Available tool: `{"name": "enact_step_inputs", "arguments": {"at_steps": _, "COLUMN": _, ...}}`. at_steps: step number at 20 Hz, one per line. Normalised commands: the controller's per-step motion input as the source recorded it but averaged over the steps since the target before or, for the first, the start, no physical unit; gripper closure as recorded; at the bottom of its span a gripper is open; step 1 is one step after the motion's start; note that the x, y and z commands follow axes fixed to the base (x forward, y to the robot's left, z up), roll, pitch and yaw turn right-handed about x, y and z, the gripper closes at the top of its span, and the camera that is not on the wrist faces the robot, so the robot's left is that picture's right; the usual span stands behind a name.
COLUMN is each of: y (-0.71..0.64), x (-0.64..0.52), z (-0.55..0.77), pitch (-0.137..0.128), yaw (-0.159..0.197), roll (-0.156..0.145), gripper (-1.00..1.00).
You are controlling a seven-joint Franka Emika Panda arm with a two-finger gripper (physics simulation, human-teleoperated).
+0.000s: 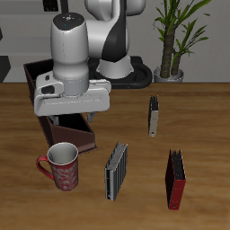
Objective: Place the red mug into the right desk caddy's right compartment
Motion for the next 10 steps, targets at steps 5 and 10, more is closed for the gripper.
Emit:
{"name": "enact_step_inputs", "arguments": {"at_steps": 5, "y": 0.0, "x": 0.05, "z": -0.21, "pitch": 0.012, "yaw": -0.004, "roll": 0.002, "gripper": -1.0}}
{"name": "enact_step_inputs", "arguments": {"at_steps": 10, "y": 0.0, "x": 0.02, "z": -0.16, "pitch": 0.003, "yaw": 0.008, "roll": 0.006, "gripper": -1.0}}
